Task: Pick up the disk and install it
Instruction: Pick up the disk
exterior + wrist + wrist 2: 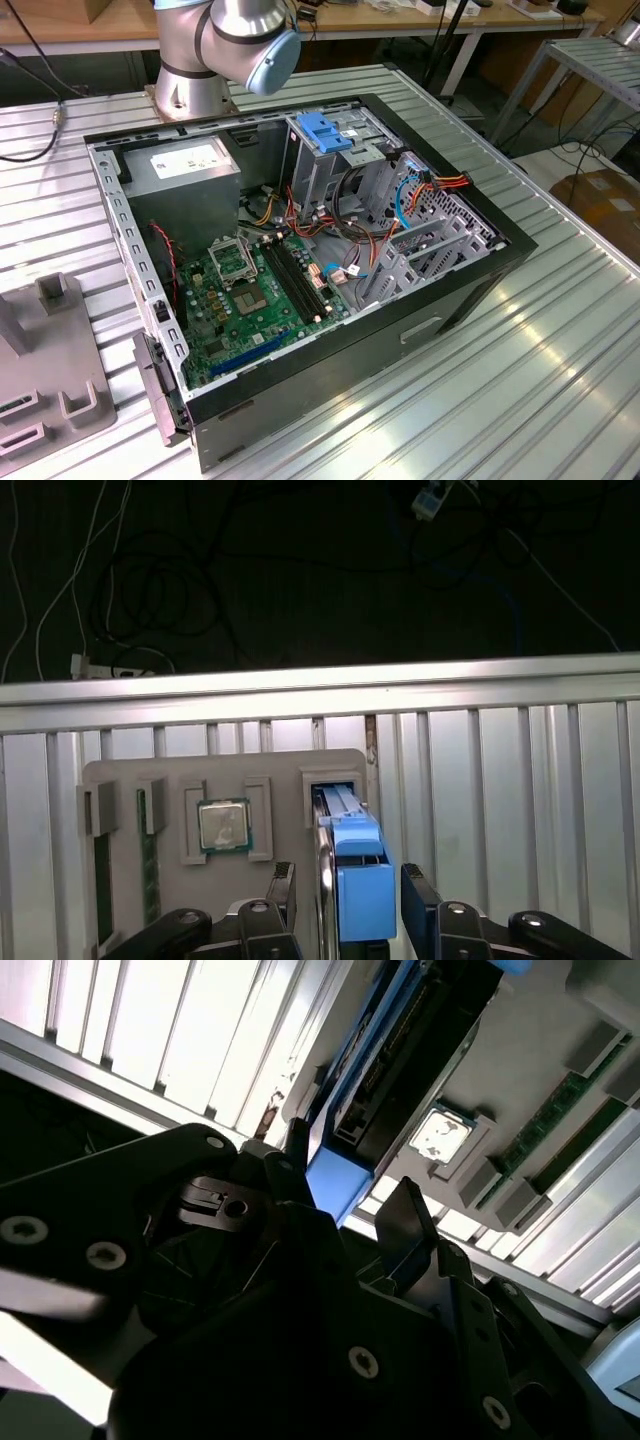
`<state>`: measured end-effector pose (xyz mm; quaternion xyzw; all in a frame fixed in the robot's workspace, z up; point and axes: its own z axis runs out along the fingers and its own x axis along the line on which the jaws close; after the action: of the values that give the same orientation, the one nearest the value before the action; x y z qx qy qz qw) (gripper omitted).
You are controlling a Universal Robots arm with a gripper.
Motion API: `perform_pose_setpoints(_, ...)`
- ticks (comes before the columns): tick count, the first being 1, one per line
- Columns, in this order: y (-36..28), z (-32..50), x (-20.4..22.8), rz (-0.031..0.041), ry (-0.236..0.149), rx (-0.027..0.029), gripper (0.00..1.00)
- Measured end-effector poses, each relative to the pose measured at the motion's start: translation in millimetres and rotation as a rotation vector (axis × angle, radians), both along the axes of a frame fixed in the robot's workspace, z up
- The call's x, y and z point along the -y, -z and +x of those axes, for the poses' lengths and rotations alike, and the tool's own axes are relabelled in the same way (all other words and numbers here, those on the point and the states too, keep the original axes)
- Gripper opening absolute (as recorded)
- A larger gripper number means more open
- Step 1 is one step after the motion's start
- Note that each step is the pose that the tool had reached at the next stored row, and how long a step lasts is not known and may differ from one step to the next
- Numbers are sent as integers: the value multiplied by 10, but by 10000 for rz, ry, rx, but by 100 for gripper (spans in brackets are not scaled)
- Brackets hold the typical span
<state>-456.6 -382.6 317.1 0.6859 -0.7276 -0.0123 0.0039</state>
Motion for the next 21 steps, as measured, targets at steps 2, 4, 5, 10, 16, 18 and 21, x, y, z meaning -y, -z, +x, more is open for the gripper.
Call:
perform_pose_setpoints(2,25,-1,0,0,-1,10,54)
perform_pose_setpoints(4,56,-2,-13,-2,0,10,54)
perform_pose_setpoints(5,73,-3,-20,0,-1,13,54)
perform_pose_setpoints(10,118,-8,-44,0,-1,14,54)
perform_pose_setpoints(16,175,-15,-56,1,-1,13,54)
perform_pose_setpoints(18,191,-18,-56,1,-2,11,54)
perform_pose_setpoints(21,194,-18,-56,2,-2,12,53)
